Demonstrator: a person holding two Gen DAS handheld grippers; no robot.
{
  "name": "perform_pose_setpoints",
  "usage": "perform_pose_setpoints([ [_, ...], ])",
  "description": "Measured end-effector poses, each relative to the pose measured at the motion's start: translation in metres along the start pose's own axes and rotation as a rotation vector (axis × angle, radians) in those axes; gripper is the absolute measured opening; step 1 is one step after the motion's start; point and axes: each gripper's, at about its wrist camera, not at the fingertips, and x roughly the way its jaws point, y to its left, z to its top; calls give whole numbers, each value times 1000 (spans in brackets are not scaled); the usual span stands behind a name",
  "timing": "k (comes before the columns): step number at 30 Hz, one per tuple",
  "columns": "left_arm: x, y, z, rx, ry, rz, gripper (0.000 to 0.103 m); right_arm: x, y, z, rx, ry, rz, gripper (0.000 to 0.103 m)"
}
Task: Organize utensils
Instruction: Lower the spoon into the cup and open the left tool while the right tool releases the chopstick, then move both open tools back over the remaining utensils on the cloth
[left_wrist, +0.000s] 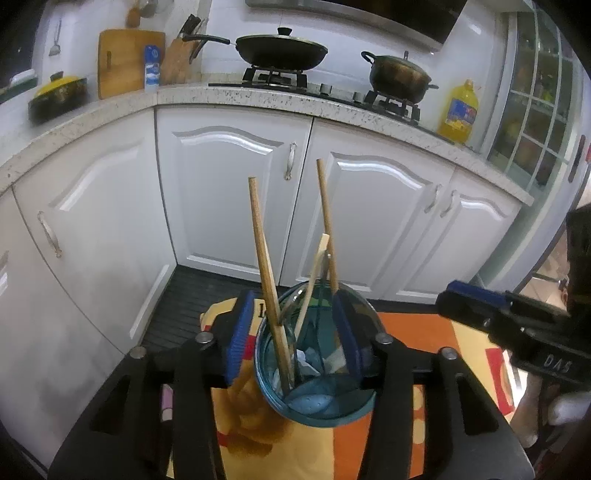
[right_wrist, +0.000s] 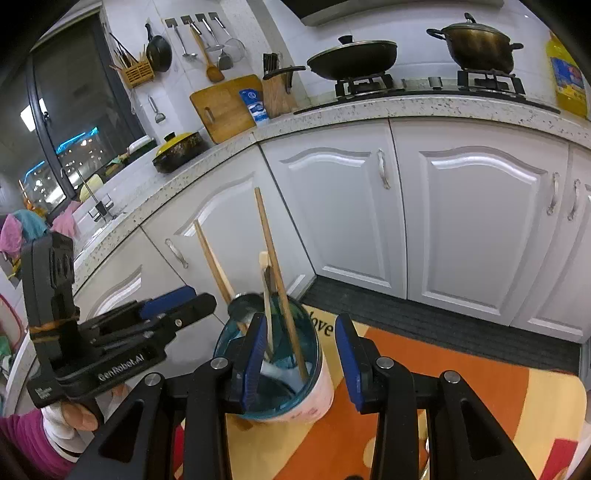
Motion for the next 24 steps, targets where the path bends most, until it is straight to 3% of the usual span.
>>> perform_pose_setpoints([
  [5,-10,-14,-4,23,-9,-10,52,-14,5,-12,-4,-4,-20,39],
  [24,-34,-83,-30,136,1,-87,53,-80,-17,-61,36,-28,-154,41],
])
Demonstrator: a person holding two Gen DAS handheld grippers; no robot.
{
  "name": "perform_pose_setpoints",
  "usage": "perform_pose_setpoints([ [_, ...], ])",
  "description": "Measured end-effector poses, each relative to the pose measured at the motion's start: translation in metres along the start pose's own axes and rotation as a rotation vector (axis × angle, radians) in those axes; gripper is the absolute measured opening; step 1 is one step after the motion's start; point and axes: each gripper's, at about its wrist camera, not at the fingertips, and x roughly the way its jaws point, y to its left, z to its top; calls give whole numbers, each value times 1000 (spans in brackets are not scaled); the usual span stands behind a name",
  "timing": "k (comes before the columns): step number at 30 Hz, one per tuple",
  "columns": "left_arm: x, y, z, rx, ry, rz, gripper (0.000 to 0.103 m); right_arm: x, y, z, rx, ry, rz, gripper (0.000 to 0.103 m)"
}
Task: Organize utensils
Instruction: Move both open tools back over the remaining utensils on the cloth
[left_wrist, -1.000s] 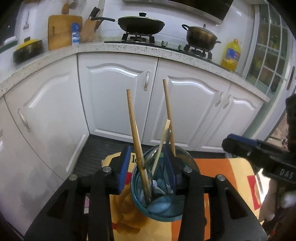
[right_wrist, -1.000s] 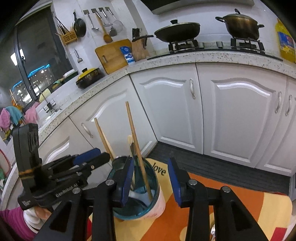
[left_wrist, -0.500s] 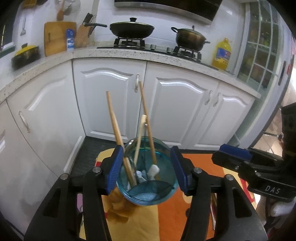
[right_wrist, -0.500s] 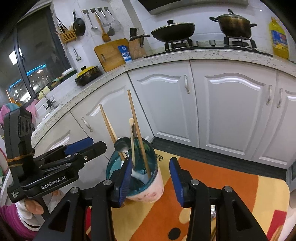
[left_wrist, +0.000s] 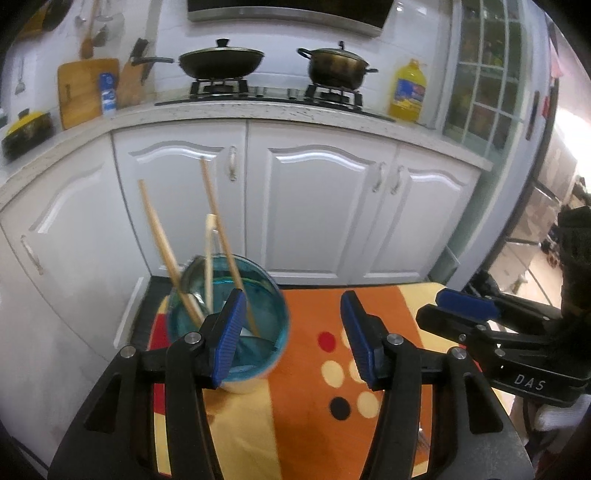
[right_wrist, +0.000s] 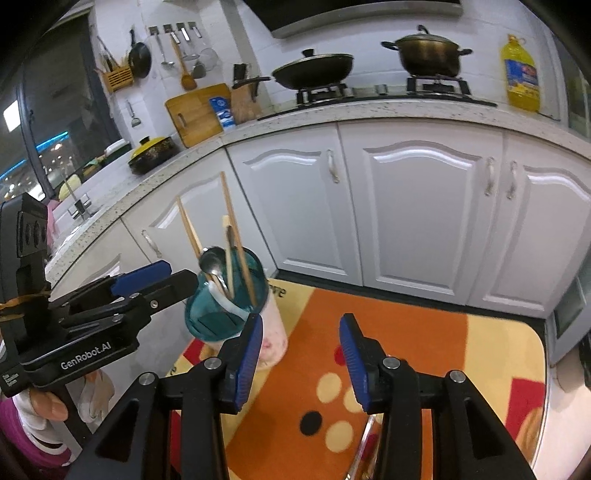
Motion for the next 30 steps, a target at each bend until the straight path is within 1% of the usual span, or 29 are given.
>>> perform_pose_setpoints([
  [9,10,-32,-10,41,37,-40,53,-17,-32,-22,61,13,-57,41],
  [15,23,-35,-19,26,81,-68,53,-14,-56,-41,103,49,-90,41],
  [18,35,-35,-27,11,124,-80,53,-3,-71,-53,130,84,-100,41],
  [21,50,-35,-36,-1,171,-90,53,15,-84,-64,133,139,-114,41],
  [25,64,-39,-47,1,215,-92,53,43,-93,-77,123,206,-124,33],
  [30,80,-46,-55,9,254,-95,53,73,-102,-87,137,274,-116,28],
])
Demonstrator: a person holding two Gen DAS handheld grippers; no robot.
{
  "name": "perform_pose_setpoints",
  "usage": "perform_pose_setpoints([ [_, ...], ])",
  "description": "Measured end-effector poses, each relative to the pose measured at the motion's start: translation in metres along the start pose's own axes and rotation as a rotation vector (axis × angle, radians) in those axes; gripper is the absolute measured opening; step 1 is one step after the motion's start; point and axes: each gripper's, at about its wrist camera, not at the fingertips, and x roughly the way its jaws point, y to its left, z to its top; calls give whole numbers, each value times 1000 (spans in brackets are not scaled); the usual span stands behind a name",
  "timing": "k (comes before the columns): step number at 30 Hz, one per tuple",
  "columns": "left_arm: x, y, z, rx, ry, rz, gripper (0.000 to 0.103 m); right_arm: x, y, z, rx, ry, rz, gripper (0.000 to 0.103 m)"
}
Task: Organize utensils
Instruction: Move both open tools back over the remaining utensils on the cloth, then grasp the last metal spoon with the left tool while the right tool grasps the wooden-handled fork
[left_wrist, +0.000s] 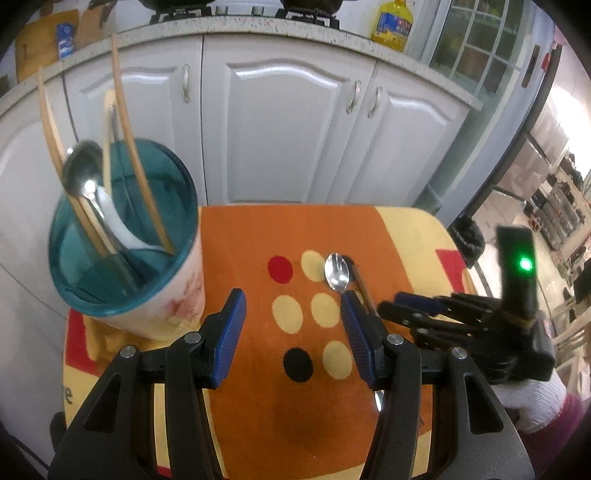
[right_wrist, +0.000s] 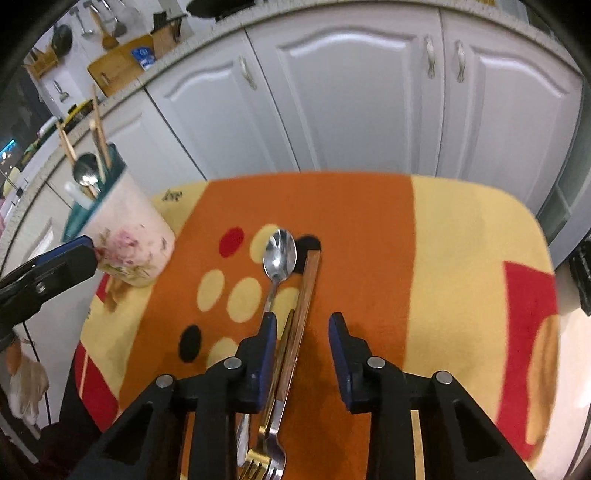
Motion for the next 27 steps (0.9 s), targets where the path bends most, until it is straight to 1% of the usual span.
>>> perform_pose_setpoints([
  [3,10,-2,-1,4,20,-1,53,15,-2,4,-2,23,-11,25],
  [6,19,-3,-3,4,38,0,53,26,-6,11,11,35,-5,22],
  [11,27,-3,-4,5,54,6,53,33,-8,19,-25,36,-37,12],
  [14,34,-2,-3,3,64,11,53,31,-6,18,-60,37,-66,12],
  [20,51,-7,0,3,87,-1,53,18,-23,13,-59,49,-82,12],
  [27,77,-13,11,-4,113,-30,53,16,-34,11,-19,51,-29,12],
])
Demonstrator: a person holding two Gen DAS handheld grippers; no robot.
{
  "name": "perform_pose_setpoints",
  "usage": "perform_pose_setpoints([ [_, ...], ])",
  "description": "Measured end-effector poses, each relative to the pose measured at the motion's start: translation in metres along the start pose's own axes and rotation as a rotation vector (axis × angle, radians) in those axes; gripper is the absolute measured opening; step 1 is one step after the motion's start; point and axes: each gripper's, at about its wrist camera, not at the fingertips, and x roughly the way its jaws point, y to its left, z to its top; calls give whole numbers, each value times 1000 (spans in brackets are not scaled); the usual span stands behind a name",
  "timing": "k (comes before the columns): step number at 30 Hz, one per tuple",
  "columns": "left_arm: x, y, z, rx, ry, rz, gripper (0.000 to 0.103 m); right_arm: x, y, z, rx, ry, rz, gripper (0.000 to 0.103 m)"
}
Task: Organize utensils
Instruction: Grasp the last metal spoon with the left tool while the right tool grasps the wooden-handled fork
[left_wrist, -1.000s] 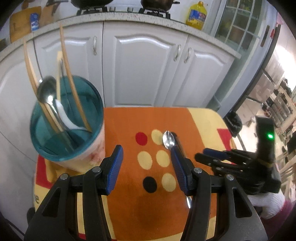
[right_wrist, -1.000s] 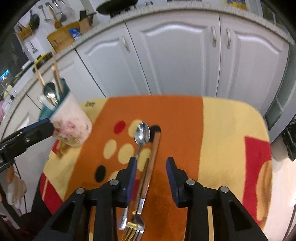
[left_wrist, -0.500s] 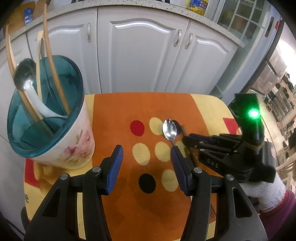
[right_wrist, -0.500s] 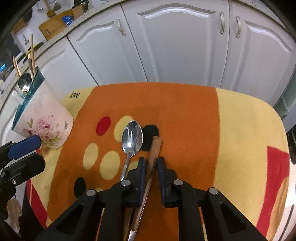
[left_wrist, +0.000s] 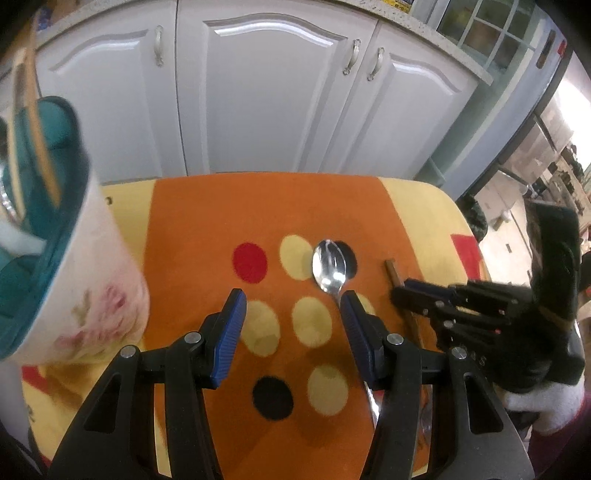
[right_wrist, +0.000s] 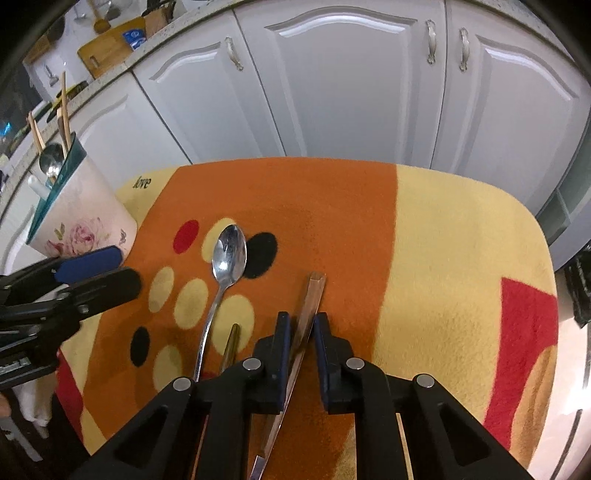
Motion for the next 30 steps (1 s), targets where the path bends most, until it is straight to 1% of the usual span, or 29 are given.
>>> perform_pose_setpoints([
  [4,16,-1,10,-8,15,-10,53,-1,-4,-2,43,2,30,14],
  [8,29,-3,16,-12,25,-26,53,-1,-2,-3,32,3,29,14],
  [13,44,-7,22,10,32,-35,52,2,-1,-2,31,-2,38,14],
  [14,46,-8,23,15,33,-32,49,2,-1,-2,30,-2,41,14],
  [15,49,-9,23,24,40,-28,41,2,-2,-1,31,-3,46,14],
  [16,52,-9,23,30,49,-25,34,3,-3,-1,33,-3,51,14],
  [17,55,-9,23,31,56,-25,33,3,-4,-1,35,-5,58,14],
  [18,58,-10,24,30,60,-29,29,3,-5,-1,38,-7,66,14],
  [20,59,-10,23,32,50,-38,26,4,-6,-1,44,-13,85,14],
  [23,63,-14,25,34,56,-65,18,4,-9,-2,39,-22,105,13],
  [25,64,-20,24,46,69,-84,11,4,-9,-2,34,-27,112,12],
  [28,61,-28,19,90,68,-78,5,4,-9,-1,33,-31,112,12],
  [30,58,-29,17,91,69,-77,3,2,-7,-3,35,-38,108,12],
])
